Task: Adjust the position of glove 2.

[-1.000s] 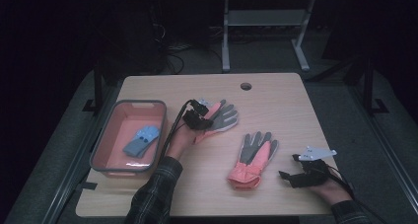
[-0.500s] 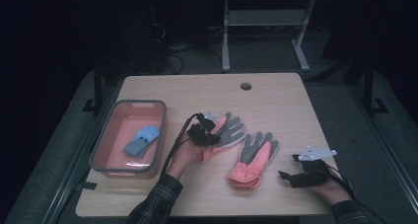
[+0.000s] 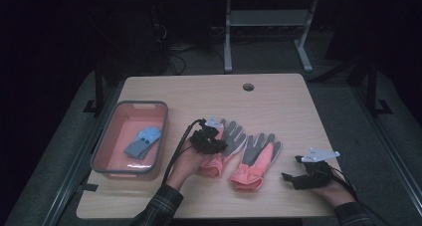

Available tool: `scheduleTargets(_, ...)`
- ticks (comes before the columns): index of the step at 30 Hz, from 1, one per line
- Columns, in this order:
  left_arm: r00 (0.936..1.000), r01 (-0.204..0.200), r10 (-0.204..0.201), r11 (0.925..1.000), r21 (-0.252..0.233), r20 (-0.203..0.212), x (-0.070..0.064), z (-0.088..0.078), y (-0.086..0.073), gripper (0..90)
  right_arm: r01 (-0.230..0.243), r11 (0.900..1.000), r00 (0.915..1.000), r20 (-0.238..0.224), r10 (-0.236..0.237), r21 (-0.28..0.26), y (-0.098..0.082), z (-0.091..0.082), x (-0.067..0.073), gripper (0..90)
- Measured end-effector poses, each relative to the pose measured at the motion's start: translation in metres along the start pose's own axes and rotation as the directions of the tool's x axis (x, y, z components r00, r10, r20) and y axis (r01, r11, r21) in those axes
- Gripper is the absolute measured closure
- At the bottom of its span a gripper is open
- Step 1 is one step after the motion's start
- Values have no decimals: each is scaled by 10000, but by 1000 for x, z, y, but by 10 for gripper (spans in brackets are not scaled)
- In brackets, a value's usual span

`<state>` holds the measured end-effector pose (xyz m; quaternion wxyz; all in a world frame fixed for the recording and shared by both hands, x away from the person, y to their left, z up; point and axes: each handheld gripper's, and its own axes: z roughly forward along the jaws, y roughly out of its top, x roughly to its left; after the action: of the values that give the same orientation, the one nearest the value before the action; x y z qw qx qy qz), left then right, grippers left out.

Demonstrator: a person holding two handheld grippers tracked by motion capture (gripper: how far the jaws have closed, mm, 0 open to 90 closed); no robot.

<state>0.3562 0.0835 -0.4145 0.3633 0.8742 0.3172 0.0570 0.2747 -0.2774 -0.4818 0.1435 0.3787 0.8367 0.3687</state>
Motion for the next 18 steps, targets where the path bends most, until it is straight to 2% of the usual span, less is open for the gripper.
scheduleTargets(2, 9997, 165, -169, 9996, -216, -202, 6, -9, -2, 731, -2, 10000, 10000, -3, 2, 1, 0, 0, 0, 150)
scheduleTargets(4, 9975, 480, -506, 9974, -538, -485, 14, -17, -6, 680, -1, 10000, 10000, -13, 1, 6, 0, 0, 0, 151)
scheduleTargets(7, 9934, 904, -946, 9937, -664, -642, 24, -22, -14, 620, 5, 10000, 10000, -6, -5, 27, 1, 0, 0, 152)
scheduleTargets(9, 9918, 1112, -1147, 9919, -609, -569, 28, -21, -20, 580, 16, 10000, 10000, -4, -16, 56, 1, 0, 1, 152)
scheduleTargets(14, 9917, 1224, -1236, 9919, -344, -361, 31, -12, -30, 531, 33, 9999, 10000, -16, -33, 117, 2, -1, 1, 184)
scheduleTargets(16, 9904, 1340, -1347, 9906, -264, -295, 32, -7, -34, 527, 67, 9998, 9999, -79, -66, 180, 2, -2, 1, 231)
scheduleTargets(18, 9890, 1462, -1468, 9887, -329, -160, 33, -6, -36, 523, 47, 9997, 10000, -77, -45, 259, 4, -4, 1, 331)
